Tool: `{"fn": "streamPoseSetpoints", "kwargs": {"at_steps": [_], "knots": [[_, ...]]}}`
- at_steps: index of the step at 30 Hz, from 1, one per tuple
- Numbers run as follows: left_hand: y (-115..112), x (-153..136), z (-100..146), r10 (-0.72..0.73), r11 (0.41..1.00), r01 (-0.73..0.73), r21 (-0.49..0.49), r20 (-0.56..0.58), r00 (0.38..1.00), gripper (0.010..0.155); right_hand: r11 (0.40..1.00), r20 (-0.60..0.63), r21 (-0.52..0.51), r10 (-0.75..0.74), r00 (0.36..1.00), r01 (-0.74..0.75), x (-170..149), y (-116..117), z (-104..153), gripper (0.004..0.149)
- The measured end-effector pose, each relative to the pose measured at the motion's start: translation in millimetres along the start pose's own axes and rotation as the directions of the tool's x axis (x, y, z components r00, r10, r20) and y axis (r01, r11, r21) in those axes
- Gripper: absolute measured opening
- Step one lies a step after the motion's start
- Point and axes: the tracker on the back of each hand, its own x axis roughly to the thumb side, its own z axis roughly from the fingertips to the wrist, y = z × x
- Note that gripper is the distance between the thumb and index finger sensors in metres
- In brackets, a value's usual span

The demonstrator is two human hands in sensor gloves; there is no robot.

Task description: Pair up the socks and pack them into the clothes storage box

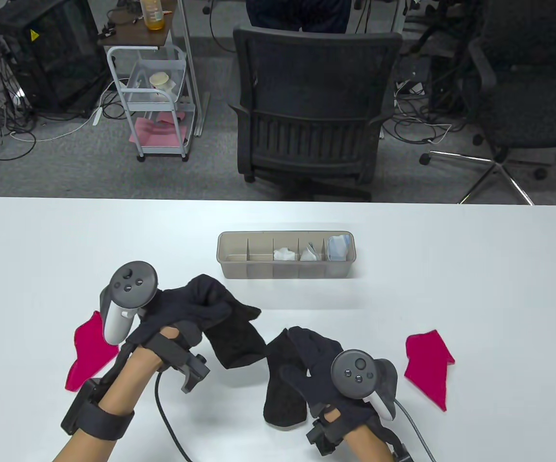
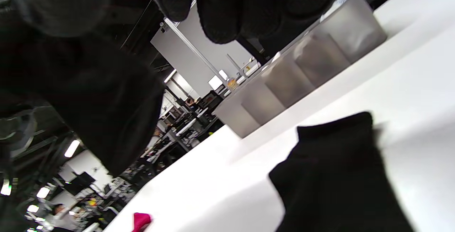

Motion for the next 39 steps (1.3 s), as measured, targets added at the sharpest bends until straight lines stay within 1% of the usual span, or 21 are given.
{"fn": "streamPoseSetpoints", "kwargs": {"at_steps": [1,3,4,5,6,7,8,10,12,13,15,17,19,21,25,28,30,33,39], "knots": [[-5,4,-1,-0.005,1.0,0.005,-0.018,0.01,1.0,0.035,1.0,-0.005,0.006,-0.022,1.0,0.022,0,0,0,0.079],[-25,15,-2,0.0,0.997,0.004,-0.074,0.047,0.999,0.035,0.998,-0.013,0.012,-0.059,0.998,0.059,-3,1,0,0.077],[-31,19,-3,0.003,0.997,0.001,-0.078,0.062,0.998,0.034,0.998,-0.019,-0.001,-0.063,0.998,0.063,-4,1,0,0.07],[-37,23,-4,0.007,0.997,-0.001,-0.076,0.08,0.997,0.036,0.998,-0.021,-0.019,-0.066,0.998,0.066,-5,0,1,0.061],[-41,26,-5,0.007,0.998,0.0,-0.071,0.093,0.996,0.036,0.996,-0.022,-0.042,-0.074,0.997,0.073,-5,-1,2,0.045],[-44,30,-6,-0.001,0.999,0.006,-0.047,0.111,0.994,0.036,0.995,-0.027,-0.063,-0.08,0.996,0.078,-6,-3,4,0.036],[-45,33,-7,-0.022,1.0,0.023,-0.004,0.13,0.991,0.036,0.996,-0.044,-0.054,-0.074,0.996,0.072,-6,-4,6,0.034],[-44,37,-11,-0.116,0.989,0.1,0.105,0.156,0.981,0.036,0.996,-0.076,-0.046,-0.086,0.993,0.082,-8,-7,13,0.034],[-43,36,-17,-0.175,0.973,0.147,0.178,0.157,0.972,0.036,0.992,-0.112,-0.056,-0.116,0.987,0.111,-12,-9,19,0.034],[-44,34,-21,-0.18,0.971,0.151,0.187,0.151,0.972,0.035,0.988,-0.136,-0.061,-0.146,0.98,0.139,-15,-11,24,0.034],[-49,25,-29,-0.154,0.978,0.132,0.164,0.129,0.98,0.035,0.984,-0.169,-0.044,-0.177,0.97,0.172,-19,-11,28,0.034],[-56,17,-36,-0.125,0.98,0.107,0.165,0.105,0.987,0.036,0.984,-0.227,-0.013,-0.176,0.958,0.177,-24,-9,31,0.034],[-65,5,-44,-0.11,0.986,0.1,0.136,0.065,0.992,0.036,0.984,-0.294,0.04,-0.157,0.943,0.176,-31,-4,33,0.035],[-73,-5,-49,-0.118,0.986,0.112,0.122,0.042,0.992,0.037,0.984,-0.348,0.087,-0.119,0.93,0.158,-36,2,35,0.035],[-91,-28,-58,-0.208,0.974,0.207,0.088,-0.003,0.978,0.037,0.972,-0.431,0.21,-0.001,0.902,0.102,-44,18,33,0.034],[-99,-42,-63,-0.268,0.96,0.269,0.075,-0.029,0.963,0.037,0.955,-0.456,0.29,0.08,0.886,0.063,-46,29,30,0.034],[-104,-54,-66,-0.301,0.951,0.305,0.051,-0.073,0.951,0.037,0.941,-0.468,0.336,0.14,0.872,0.03,-47,38,26,0.034],[-110,-72,-70,-0.315,0.947,0.32,0.028,-0.11,0.943,0.037,0.918,-0.477,0.397,0.22,0.851,-0.015,-50,48,21,0.034],[-122,-106,-75,-0.309,0.95,0.313,0.002,-0.155,0.938,0.037,0.897,-0.479,0.431,0.32,0.817,-0.099,-54,58,18,0.034]]}}
